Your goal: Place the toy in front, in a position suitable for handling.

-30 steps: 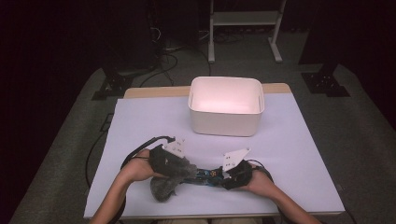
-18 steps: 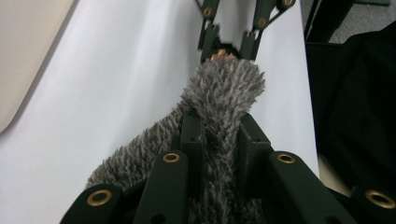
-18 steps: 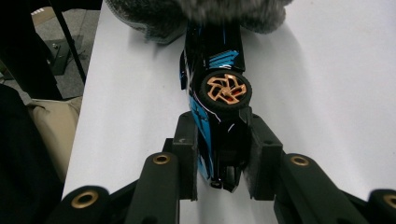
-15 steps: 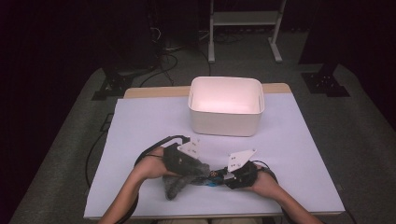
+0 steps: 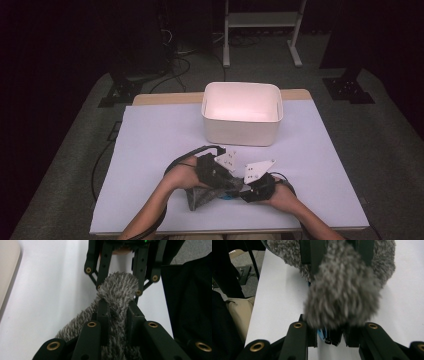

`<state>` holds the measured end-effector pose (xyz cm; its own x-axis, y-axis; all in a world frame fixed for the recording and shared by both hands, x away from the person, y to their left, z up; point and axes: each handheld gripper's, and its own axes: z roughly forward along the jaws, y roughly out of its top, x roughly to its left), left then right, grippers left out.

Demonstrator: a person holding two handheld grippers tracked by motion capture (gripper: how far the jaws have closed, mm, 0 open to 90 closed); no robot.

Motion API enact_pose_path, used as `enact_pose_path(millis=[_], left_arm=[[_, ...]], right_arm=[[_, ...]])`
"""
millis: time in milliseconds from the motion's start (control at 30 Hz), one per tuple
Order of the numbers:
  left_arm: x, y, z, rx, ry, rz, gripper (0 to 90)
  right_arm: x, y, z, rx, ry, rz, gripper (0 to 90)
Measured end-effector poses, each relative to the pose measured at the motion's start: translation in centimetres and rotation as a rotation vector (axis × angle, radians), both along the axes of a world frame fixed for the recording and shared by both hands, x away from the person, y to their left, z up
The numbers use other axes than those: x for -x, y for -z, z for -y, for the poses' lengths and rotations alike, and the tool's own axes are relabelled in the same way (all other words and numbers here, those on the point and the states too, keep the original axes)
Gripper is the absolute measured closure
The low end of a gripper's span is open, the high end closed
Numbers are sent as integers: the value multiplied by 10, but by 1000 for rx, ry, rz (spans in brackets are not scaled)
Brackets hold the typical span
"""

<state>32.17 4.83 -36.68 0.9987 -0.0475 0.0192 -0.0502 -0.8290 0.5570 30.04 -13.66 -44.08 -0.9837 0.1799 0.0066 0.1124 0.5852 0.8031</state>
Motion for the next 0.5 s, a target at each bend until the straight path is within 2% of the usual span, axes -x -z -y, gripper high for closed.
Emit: enact_pose_path(millis=[133, 267, 300, 333, 367, 500], left_arm=[[3, -1, -14, 2, -26, 6, 752], [3, -1, -40, -6, -79, 9, 753], [3, -1, -40, -6, -79, 9, 754], [3, -1, -50, -7, -99, 8, 754], [3, -1, -50, -7, -99, 8, 754], [2, -4, -69, -12, -132, 2, 754]], right_arm=[[1, 0, 0, 6, 0, 7, 682], [0, -1, 0, 10, -3, 10, 683], [0, -1, 0, 10, -3, 10, 683], [0, -1, 0, 12, -6, 10, 683], [0, -1, 0, 12, -6, 10, 683], [0, -1, -1, 13, -4, 10, 683]])
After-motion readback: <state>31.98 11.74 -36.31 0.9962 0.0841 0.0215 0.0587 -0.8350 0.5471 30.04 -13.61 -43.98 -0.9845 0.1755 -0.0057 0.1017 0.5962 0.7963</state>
